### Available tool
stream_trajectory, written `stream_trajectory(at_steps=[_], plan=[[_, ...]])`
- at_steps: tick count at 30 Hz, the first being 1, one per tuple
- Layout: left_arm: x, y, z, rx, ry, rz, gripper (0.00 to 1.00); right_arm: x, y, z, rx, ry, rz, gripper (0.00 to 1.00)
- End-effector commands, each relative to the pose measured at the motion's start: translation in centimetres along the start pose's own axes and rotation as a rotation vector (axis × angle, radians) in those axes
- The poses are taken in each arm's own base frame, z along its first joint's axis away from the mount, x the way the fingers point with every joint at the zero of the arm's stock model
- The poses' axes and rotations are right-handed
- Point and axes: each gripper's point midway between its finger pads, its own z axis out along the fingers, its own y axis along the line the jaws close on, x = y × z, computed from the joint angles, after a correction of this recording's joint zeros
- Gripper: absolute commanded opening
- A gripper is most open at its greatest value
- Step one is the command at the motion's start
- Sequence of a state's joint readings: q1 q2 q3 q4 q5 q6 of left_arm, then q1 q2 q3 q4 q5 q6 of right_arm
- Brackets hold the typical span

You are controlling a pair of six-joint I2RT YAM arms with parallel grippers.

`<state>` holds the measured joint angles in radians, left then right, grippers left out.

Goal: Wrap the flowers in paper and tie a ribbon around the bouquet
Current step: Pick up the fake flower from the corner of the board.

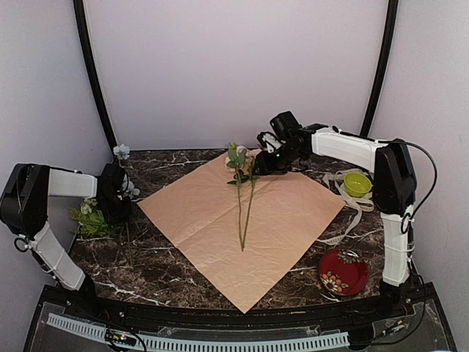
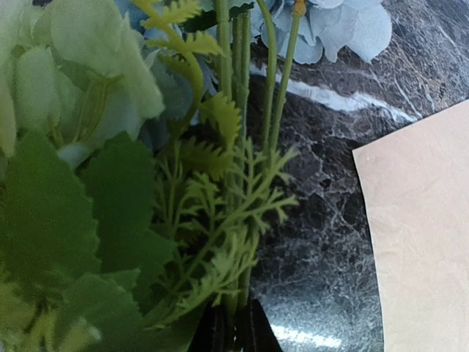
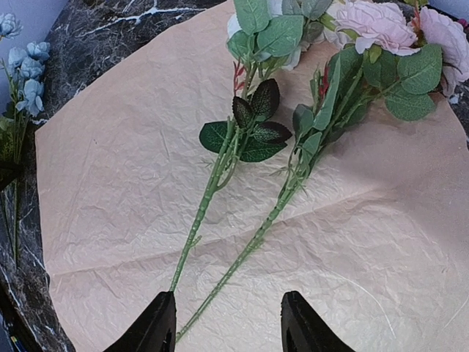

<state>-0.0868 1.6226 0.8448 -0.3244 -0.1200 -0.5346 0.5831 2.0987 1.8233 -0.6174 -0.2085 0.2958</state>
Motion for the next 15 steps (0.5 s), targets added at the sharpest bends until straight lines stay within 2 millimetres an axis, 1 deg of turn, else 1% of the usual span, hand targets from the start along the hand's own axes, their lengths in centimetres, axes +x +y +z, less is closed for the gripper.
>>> stream_trajectory(at_steps=[1,6,11,13,15], plan=[[-0.6,-0.8,-2.5,0.053,-0.016,0.028,0.0,-1.0,1.5,-2.4,-0.014,-0.05,-0.028,0.49],[-3.1,-2.4,-6.5,0.163,-0.151,0.059,0.0,-1.2,1.9,-2.8,-0.02,-0.058,-0.033,0.5],[-5.4,-4.4,-11.6,0.331,-0.343,0.104,0.0,-1.8,2.6,-3.6,-0.044,-0.083,-0.041,0.5],[-6.0,-5.6,-14.1,0.421,-0.419,0.134,0.0,-2.1,3.4,-4.1,-0.073,-0.098,-0.056,0.5],[-6.1,-7.2,-17.2,0.533,-0.497,0.193,0.0,-2.6,5.1,-4.9,-0.132,-0.127,-0.096,0.5]])
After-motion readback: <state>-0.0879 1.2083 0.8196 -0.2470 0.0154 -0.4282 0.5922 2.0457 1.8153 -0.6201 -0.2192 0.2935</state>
